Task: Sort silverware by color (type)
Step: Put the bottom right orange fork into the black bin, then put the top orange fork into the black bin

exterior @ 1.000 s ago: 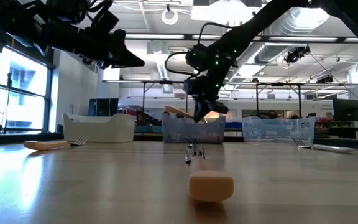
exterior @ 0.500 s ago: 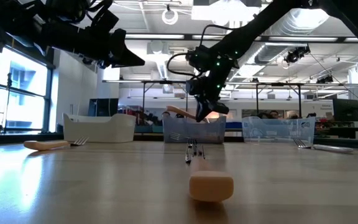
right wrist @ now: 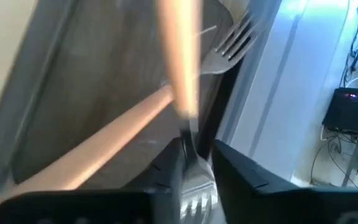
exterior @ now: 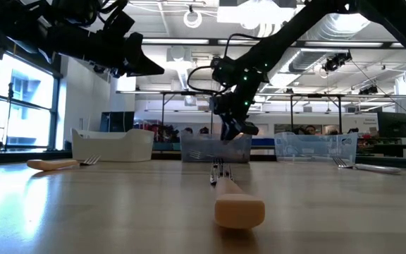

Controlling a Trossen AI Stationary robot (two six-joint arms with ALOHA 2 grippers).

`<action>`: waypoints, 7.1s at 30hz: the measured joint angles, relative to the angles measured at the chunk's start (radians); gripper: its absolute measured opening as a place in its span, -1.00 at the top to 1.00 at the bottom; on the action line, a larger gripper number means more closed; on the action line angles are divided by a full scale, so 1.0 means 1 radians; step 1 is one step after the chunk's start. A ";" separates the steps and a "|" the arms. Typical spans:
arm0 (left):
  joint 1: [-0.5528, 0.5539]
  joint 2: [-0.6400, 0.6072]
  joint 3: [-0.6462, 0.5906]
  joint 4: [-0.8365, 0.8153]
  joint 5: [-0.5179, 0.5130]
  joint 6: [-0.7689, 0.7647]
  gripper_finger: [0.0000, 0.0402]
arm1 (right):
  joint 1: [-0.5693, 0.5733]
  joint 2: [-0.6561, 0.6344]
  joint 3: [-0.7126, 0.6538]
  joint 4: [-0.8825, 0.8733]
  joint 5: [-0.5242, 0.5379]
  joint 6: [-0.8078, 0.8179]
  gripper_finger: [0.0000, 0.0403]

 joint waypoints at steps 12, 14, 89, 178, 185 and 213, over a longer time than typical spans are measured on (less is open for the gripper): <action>0.000 0.000 0.000 0.000 0.004 -0.005 1.00 | 0.063 -0.102 -0.001 -0.010 0.165 0.022 0.51; 0.000 0.000 0.000 -0.001 0.004 -0.008 1.00 | 0.066 -0.152 -0.001 -0.057 0.113 0.099 0.73; 0.157 0.006 -0.003 -0.384 0.359 -0.025 0.87 | 0.216 -0.467 -0.790 0.756 -0.274 1.008 1.00; 0.001 0.279 0.329 -1.298 0.168 -0.552 0.93 | 0.098 -0.755 -0.783 0.529 -0.268 0.855 1.00; 0.080 0.277 0.547 -1.284 0.124 -0.279 0.96 | 0.098 -0.764 -0.783 0.502 -0.270 0.836 1.00; 0.356 1.005 1.500 -1.290 0.366 0.183 0.97 | 0.096 -1.140 -0.963 0.485 -0.273 0.811 1.00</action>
